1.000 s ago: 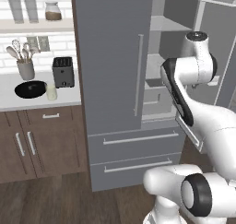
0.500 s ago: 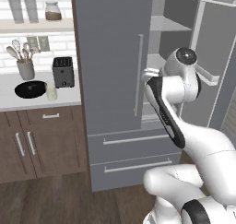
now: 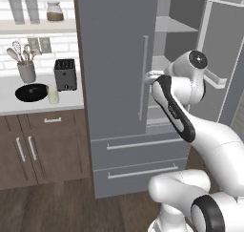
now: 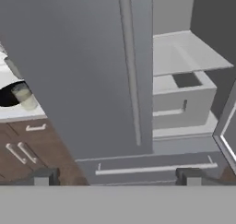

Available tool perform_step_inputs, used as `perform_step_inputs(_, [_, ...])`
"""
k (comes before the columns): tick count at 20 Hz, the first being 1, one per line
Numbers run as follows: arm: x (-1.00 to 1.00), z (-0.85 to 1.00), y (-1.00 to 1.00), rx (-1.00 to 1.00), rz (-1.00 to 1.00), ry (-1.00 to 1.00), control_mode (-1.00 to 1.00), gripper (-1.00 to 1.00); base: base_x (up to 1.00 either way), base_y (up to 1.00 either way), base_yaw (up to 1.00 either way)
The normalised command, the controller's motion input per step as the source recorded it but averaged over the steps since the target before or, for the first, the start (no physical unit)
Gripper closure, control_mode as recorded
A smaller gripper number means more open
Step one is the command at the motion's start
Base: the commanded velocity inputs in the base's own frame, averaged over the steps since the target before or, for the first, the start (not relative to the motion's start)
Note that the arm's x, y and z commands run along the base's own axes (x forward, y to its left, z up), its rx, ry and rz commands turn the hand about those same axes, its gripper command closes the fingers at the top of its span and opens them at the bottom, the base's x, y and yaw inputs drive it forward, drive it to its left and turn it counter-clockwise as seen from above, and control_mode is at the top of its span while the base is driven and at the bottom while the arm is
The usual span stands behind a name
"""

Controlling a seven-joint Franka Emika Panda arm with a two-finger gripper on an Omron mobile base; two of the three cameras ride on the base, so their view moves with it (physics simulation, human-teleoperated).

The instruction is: Grab a lemon wedge from the fridge and one ice cube from the ice bowl, and put them in the glass of lemonade.

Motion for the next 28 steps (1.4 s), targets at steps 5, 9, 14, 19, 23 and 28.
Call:
perform_step_inputs(5, [0.02,0.07,-0.04,-0.16,0.15,0.0,-1.0,-1.0,0.0,0.0,0.0])
perform_step_inputs(9, [0.11,-0.22,-0.01,-0.17,-0.12,0.0,-1.0,-1.0,0.0,0.0,0.0])
perform_step_inputs(14, [0.32,-0.01,0.0,-0.06,-0.19,0.0,-1.0,-1.0,0.0,0.0,0.0])
perform_step_inputs(19, [0.49,0.0,0.0,0.01,-0.06,0.0,-1.0,-1.0,0.0,0.0,0.0])
perform_step_inputs(23, [0.8,-0.03,0.0,0.04,-0.02,0.0,-1.0,-1.0,0.0,0.0,0.0])
perform_step_inputs(28, [0.81,-0.26,0.0,0.05,0.0,0.0,-1.0,-1.0,0.0,0.0,0.0])
